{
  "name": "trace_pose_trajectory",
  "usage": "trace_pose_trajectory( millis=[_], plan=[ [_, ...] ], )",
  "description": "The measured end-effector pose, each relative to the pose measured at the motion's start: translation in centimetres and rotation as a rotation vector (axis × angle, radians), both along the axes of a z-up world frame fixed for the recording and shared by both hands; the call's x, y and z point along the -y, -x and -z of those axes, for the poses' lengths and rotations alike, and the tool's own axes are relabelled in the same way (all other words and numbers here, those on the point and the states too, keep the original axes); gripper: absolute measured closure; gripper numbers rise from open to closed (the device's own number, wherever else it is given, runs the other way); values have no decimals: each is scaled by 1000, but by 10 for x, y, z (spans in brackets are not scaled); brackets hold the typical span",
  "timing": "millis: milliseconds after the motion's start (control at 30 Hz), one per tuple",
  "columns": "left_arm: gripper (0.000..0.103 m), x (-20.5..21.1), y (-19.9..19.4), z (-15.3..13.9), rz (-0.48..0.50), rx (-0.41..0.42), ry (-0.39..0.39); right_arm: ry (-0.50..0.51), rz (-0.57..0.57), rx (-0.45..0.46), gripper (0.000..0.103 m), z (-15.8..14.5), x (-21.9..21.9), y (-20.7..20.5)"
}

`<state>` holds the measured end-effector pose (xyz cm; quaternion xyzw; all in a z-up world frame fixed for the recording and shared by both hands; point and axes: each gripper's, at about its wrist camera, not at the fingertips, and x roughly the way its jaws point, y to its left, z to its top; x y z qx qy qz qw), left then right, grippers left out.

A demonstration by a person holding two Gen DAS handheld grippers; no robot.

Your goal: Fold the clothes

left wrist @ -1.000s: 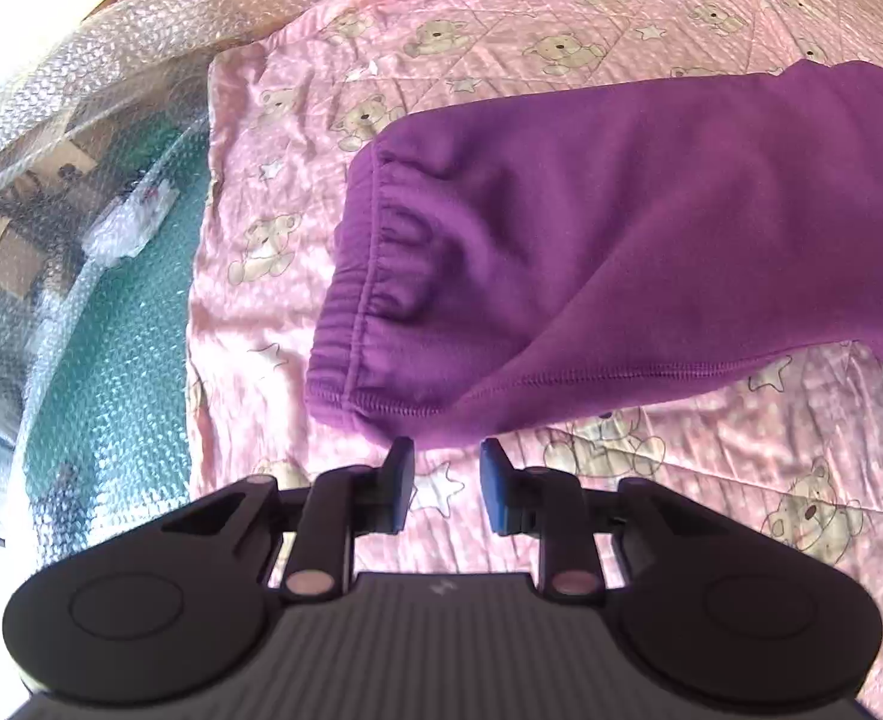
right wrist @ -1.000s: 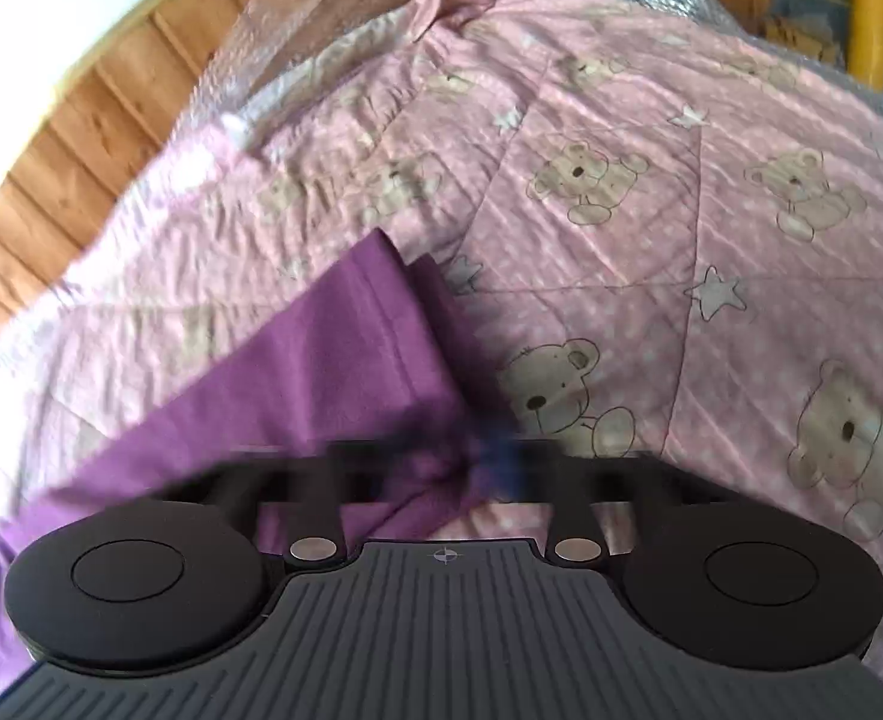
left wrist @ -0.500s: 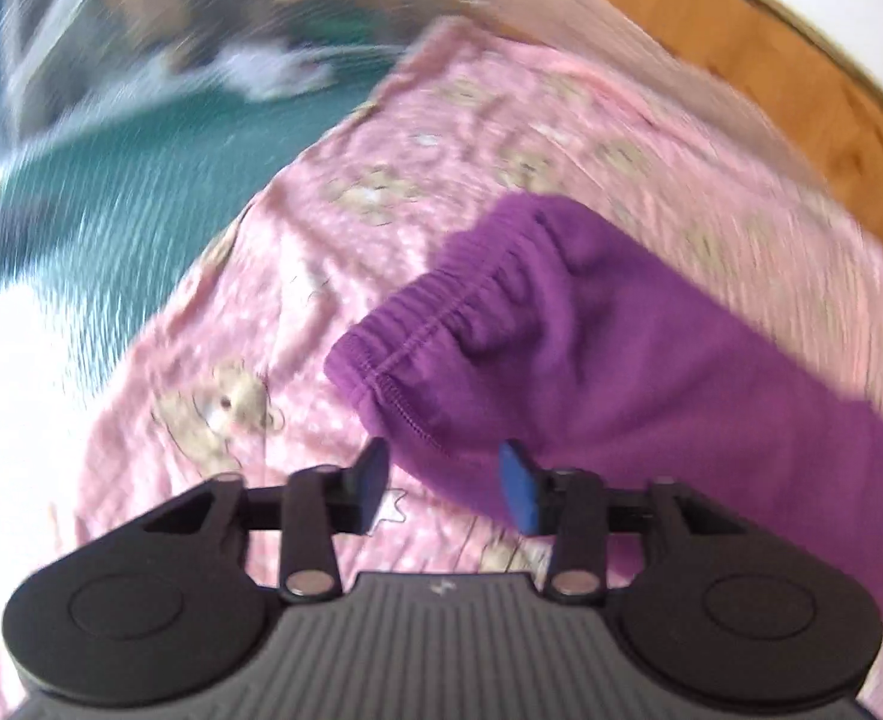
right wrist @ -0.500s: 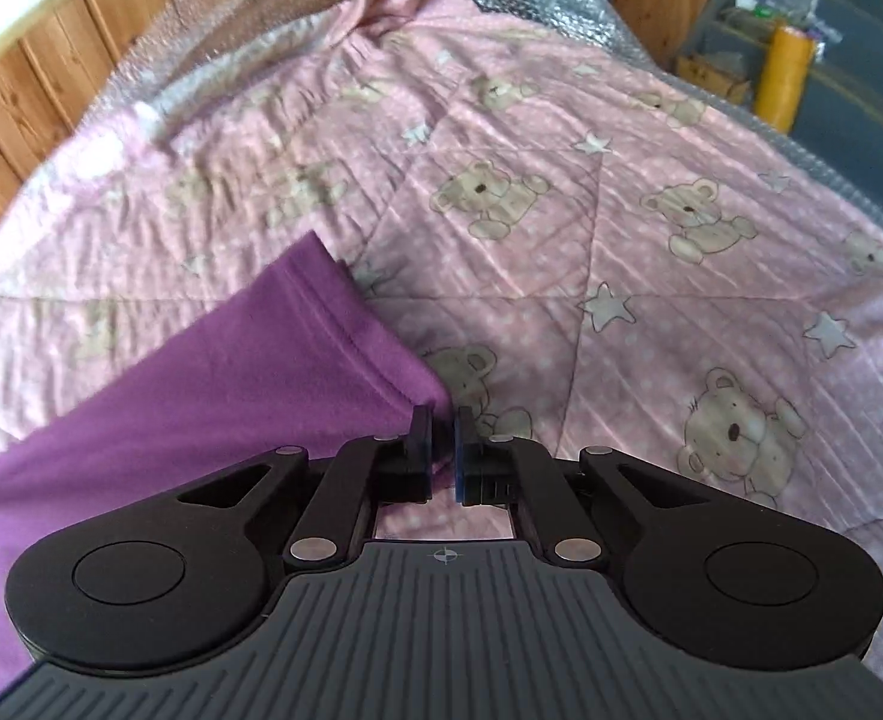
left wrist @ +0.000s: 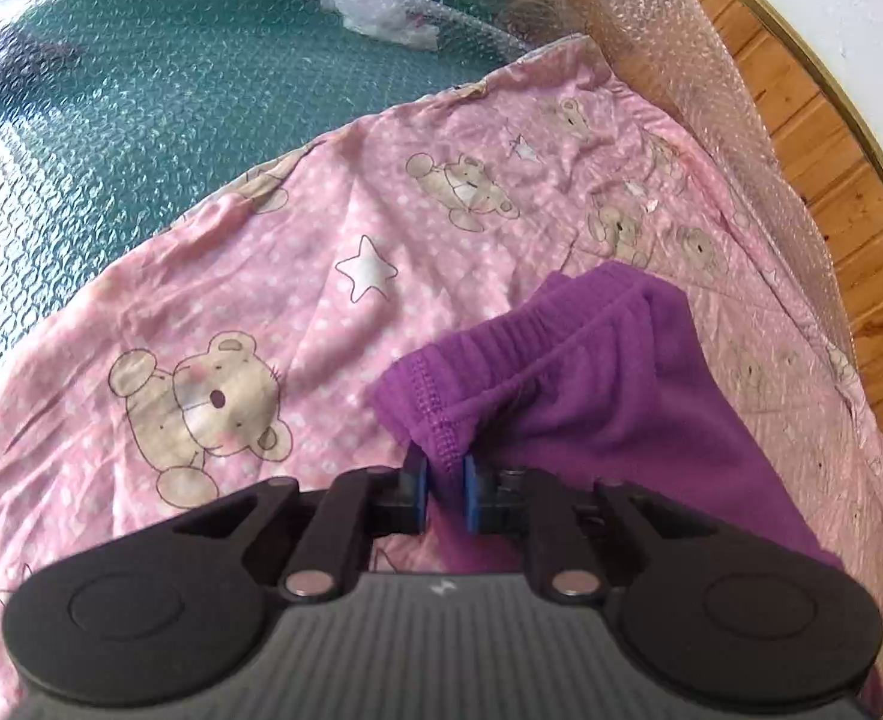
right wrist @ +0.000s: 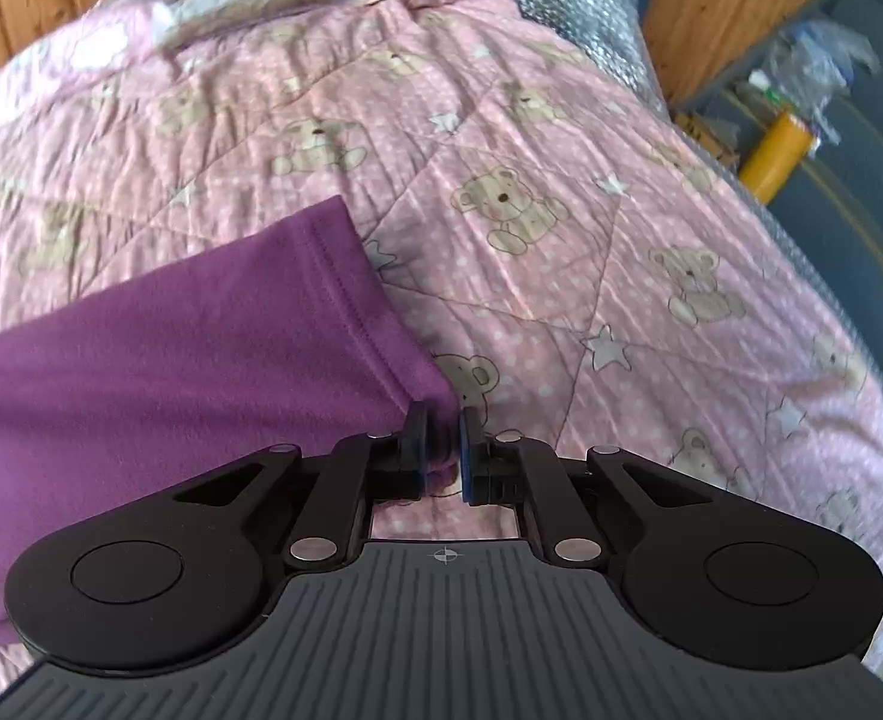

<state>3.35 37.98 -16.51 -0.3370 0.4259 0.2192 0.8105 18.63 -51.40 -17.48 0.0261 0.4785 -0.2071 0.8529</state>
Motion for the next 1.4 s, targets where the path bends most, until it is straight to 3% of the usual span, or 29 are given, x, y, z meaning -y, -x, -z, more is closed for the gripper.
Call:
trace_pose_trajectory(
  millis=[33, 67, 100, 233, 300, 400, 500, 567, 600, 633, 667, 733, 833, 933, 1000, 1033, 1067, 1133, 1200, 1267, 1400],
  plan=[
    [72, 2, 0, -2, 13, -21, -21, 16, 18, 26, 90, -10, -3, 2],
    [58, 4, 2, -8, 18, -43, -53, 32, 37, 52, 72, -19, -5, 5],
    [58, 6, 4, -14, 24, -65, -86, 48, 55, 78, 57, -29, -8, 7],
    [60, 38, 8, -68, 145, -81, -336, 113, 128, 183, 59, -68, -19, 16],
    [60, 65, -26, -72, 313, -44, -340, 25, -41, 210, 60, -78, -59, 7],
    [60, 105, -83, -70, 542, 0, -355, -92, -323, 169, 60, -60, -127, -17],
    [60, 134, -136, -33, 647, -41, -426, -168, -537, 101, 62, -28, -182, -36],
    [63, 132, -150, -5, 630, -126, -486, -133, -550, 8, 70, 3, -188, -50],
    [47, 118, -149, -2, 581, -126, -450, -132, -488, 18, 56, 6, -174, -54],
    [42, 105, -149, 1, 532, -125, -414, -132, -422, 30, 57, 9, -159, -57],
    [43, 93, -148, 4, 486, -126, -382, -132, -356, 42, 58, 12, -144, -60],
    [47, 94, -150, -1, 469, -166, -409, -98, -239, 30, 58, 10, -124, -62],
    [52, 101, -149, -10, 479, -146, -422, -152, -195, 63, 65, -2, -114, -54],
    [47, 98, -149, -3, 471, -153, -417, -265, -324, 88, 64, -5, -127, -54],
    [41, 93, -150, 1, 452, -163, -400, -221, -360, 43, 65, 12, -133, -67],
    [42, 91, -150, 0, 441, -165, -387, -189, -334, 73, 68, 12, -126, -74],
    [45, 94, -152, -3, 434, -179, -397, -185, -242, 91, 77, 11, -116, -80],
    [51, 111, -146, -13, 424, -183, -430, -184, -86, 129, 76, 4, -99, -85],
    [51, 136, -138, -30, 449, -104, -393, -217, -94, 180, 75, -10, -101, -73],
    [51, 166, -128, -45, 479, -20, -327, -320, -180, 197, 71, -18, -114, -55],
    [51, 268, -107, -55, 670, 75, -199, -434, -565, 146, 67, -4, -180, -49]
  ],
)
